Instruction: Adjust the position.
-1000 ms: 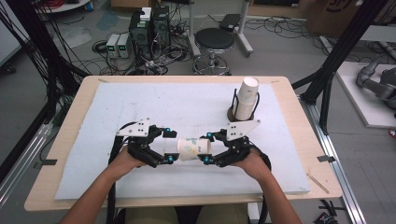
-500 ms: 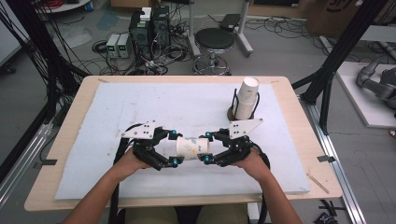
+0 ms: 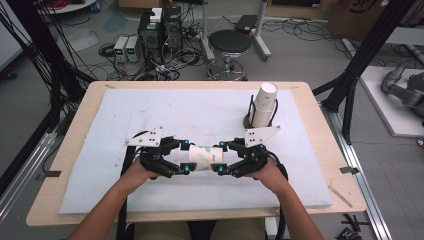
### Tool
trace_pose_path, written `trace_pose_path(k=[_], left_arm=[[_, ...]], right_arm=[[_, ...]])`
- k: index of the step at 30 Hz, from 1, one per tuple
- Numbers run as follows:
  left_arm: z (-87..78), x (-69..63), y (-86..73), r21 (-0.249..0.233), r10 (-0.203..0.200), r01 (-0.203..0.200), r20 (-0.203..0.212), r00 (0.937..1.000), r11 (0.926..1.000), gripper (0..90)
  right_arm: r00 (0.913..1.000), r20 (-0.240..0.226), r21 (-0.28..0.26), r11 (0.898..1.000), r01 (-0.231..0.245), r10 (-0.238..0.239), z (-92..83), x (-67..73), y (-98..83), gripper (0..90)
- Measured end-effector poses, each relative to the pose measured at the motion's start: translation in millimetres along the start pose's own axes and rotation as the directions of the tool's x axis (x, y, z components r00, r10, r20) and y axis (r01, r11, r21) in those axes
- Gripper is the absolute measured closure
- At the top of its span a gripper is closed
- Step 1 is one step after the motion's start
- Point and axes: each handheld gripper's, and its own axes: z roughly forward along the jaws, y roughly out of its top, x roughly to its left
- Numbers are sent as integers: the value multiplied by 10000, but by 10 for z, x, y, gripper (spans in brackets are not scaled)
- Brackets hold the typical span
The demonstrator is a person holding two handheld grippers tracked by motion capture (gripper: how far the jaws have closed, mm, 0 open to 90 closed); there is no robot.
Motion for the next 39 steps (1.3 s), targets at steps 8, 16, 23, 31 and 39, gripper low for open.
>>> trace_pose_path(k=[8, 16, 23, 31, 39], left_arm=[[-87, 26, 128, 1002, -97, 124, -273, 9996, 9949, 360], [-129, 28, 339, 2468, 386, -264, -446, 9983, 9687, 361], [-104, 53, 532, 3902, 911, -676, -421, 9950, 9183, 361], [-49, 62, 731, 4871, 1326, -1013, -301, 9907, 8674, 363], [1, 70, 832, 5776, 1582, -1236, -97, 9874, 8069, 365]], right_arm=[[9958, 723, 227, 9981, -580, 562, -31, -13, 78, 161], [9936, 1116, 836, 9961, -270, 176, -66, -9, 182, 162], [9898, 1407, 1651, 9863, 2, -237, -14, -5, 253, 162], [9884, 1436, 2037, 9788, 196, -497, 28, -15, 325, 162], [9867, 1415, 2501, 9673, 423, -797, 73, -17, 383, 162]])
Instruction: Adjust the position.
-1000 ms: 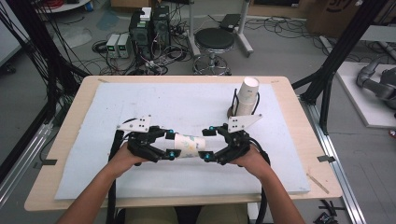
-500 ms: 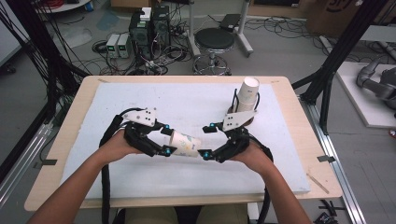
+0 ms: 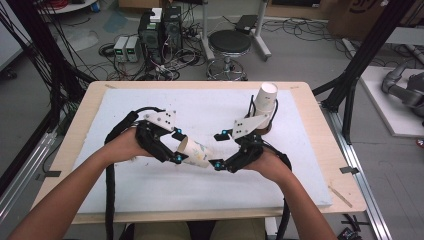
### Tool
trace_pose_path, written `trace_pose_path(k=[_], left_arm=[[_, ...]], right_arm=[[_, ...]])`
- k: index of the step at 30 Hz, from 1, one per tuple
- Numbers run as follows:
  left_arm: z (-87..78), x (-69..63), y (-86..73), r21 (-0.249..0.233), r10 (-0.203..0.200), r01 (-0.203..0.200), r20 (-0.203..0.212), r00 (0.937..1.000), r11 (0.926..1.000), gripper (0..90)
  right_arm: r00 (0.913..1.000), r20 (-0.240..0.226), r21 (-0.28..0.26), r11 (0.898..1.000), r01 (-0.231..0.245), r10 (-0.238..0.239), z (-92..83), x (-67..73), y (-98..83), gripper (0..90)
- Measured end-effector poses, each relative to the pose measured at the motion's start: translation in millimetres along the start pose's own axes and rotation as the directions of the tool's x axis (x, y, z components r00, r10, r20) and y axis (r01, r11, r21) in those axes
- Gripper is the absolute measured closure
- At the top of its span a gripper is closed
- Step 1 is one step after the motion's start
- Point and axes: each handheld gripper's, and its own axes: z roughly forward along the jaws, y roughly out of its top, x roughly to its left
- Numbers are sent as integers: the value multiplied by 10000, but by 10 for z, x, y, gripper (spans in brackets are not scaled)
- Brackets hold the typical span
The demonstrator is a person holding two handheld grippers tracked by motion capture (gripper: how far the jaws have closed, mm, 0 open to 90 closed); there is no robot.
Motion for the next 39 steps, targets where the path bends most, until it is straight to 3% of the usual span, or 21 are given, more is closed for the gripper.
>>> trace_pose_path(k=[4, 7, 13, 20, 22, 28, 37, 39], left_arm=[[-1, 7, 49, 387, 64, -67, 66, 10000, 9992, 367], [-2, 7, 96, 938, 279, -288, 106, 9996, 9952, 367], [-15, 4, 181, 1477, 489, -498, 100, 9988, 9878, 367], [7, -3, 268, 2376, 840, -823, 27, 9965, 9679, 367], [13, 1, 288, 2444, 861, -838, 13, 9963, 9660, 367], [14, 8, 355, 2930, 1001, -954, -8, 9950, 9513, 367], [65, 1, 401, 3309, 1042, -997, 41, 9945, 9384, 367], [79, 0, 404, 3305, 1048, -1018, 88, 9945, 9383, 367]], right_arm=[[9999, 41, 222, 9997, 104, -105, 37, 3, 16, 162], [9998, -5, 399, 9991, 176, -176, 74, 9, 27, 162], [9996, -47, 642, 9975, 292, -290, 121, 15, 68, 162], [9988, -37, 1023, 9935, 491, -490, 186, 29, 139, 163], [9984, -1, 1179, 9914, 559, -563, 207, 30, 163, 163], [9976, 24, 1586, 9850, 673, -686, 289, 32, 216, 163], [9974, -77, 2006, 9771, 713, -712, 407, 50, 276, 169], [9975, -132, 2128, 9745, 707, -695, 439, 58, 281, 174]])
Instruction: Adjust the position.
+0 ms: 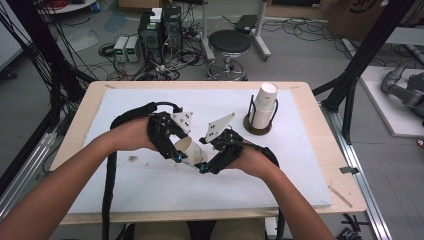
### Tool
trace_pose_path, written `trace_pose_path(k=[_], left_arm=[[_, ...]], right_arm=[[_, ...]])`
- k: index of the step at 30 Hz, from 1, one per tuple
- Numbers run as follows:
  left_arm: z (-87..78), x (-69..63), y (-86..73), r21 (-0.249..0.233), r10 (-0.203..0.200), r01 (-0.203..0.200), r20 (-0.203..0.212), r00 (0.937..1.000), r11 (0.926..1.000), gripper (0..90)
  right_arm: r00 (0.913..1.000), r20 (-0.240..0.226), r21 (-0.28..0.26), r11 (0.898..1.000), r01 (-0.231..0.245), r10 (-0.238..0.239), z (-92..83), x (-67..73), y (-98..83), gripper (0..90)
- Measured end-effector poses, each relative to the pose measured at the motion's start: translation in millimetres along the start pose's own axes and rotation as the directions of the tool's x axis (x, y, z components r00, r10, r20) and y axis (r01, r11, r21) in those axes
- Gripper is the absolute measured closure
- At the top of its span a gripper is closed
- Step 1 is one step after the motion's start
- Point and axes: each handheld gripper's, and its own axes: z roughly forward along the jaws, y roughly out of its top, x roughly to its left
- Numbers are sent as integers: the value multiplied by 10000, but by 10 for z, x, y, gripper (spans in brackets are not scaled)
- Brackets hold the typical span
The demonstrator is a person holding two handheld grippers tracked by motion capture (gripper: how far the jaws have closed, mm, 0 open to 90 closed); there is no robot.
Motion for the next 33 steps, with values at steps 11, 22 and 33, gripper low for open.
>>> trace_pose_path(k=[11, 22, 33], left_arm=[[73, -16, 25, 42, 92, -93, 181, 9998, 9999, 367], [119, -19, -13, -347, -35, 40, 153, 9999, 9994, 365], [-122, 42, -344, -3070, -1399, 1355, 78, 9901, 9420, 201]], right_arm=[[9996, -257, 542, 9984, 158, -144, 126, 2, 43, 285], [9985, -522, 617, 9979, 210, -178, 153, -16, 34, 398], [9993, -240, 526, 9983, -268, 281, 10, -131, -140, 398]])
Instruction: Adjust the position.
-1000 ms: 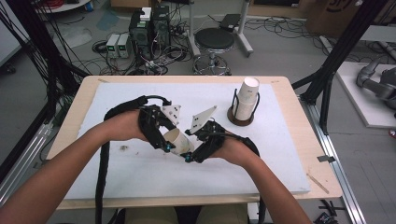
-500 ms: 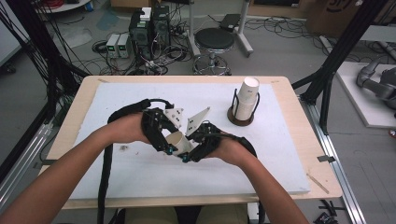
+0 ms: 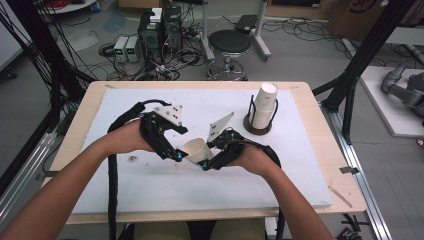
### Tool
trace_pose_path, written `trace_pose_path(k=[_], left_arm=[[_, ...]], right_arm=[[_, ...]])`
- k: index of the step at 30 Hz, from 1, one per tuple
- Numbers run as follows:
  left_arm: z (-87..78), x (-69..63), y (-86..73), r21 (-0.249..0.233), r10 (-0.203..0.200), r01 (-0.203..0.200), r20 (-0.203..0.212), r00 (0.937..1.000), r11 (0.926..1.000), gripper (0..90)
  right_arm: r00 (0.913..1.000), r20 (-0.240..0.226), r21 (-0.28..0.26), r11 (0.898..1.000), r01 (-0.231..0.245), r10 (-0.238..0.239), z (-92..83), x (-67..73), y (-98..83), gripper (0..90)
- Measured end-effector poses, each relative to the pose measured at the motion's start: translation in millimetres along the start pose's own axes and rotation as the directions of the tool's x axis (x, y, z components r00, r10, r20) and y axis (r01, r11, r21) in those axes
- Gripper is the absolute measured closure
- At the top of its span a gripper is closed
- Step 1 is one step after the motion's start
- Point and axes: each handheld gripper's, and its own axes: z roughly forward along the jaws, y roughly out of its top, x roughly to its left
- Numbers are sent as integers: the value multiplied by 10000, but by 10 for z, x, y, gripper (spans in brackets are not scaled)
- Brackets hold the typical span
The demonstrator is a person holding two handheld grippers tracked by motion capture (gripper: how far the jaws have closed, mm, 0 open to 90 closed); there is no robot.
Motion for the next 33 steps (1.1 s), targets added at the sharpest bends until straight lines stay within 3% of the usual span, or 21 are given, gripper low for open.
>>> trace_pose_path(k=[3, 5, 10, 13, 18, 19, 21, 22, 28, 32, 33], left_arm=[[-105, 21, -92, -893, -437, 421, -157, 9989, 9951, 201], [-161, 28, -169, -1469, -765, 709, -331, 9965, 9866, 201], [-230, 31, -391, -2545, -1425, 1193, -745, 9870, 9597, 197], [-236, 12, -506, -3132, -1746, 1406, -833, 9811, 9392, 197], [-211, -26, -674, -3858, -2196, 1673, -955, 9709, 9073, 196], [-197, -31, -736, -4066, -2342, 1753, -993, 9671, 8966, 197], [-175, -35, -811, -4248, -2549, 1867, -1091, 9608, 8858, 196], [-156, -30, -877, -4400, -2757, 2014, -1112, 9548, 8751, 196], [-83, -45, -1127, -4944, -3412, 2287, -1493, 9281, 8386, 197], [-12, -80, -1287, -5372, -3838, 2375, -1775, 9062, 8093, 197], [2, -88, -1313, -5419, -3891, 2373, -1836, 9027, 8063, 197]], right_arm=[[9997, 188, -289, 9995, -162, 168, -68, -27, -70, 395], [9990, 393, -548, 9983, -201, 222, -108, -41, -121, 388], [9947, 864, -1267, 9910, -437, 549, -199, -42, -286, 376], [9912, 1077, -1695, 9838, -577, 767, -253, -27, -392, 374], [9815, 1500, -2510, 9648, -789, 1193, -350, 10, -592, 368], [9805, 1560, -2580, 9632, -759, 1191, -358, 10, -612, 367], [9755, 1652, -2925, 9518, -920, 1450, -381, 27, -706, 367], [9742, 1729, -2974, 9506, -886, 1449, -385, 29, -735, 367], [9622, 2005, -3584, 9279, -1028, 1840, -406, 61, -935, 366], [9542, 2109, -4025, 9084, -1131, 2123, -398, 82, -1040, 364], [9515, 2134, -4118, 9036, -1182, 2217, -395, 91, -1063, 364]])
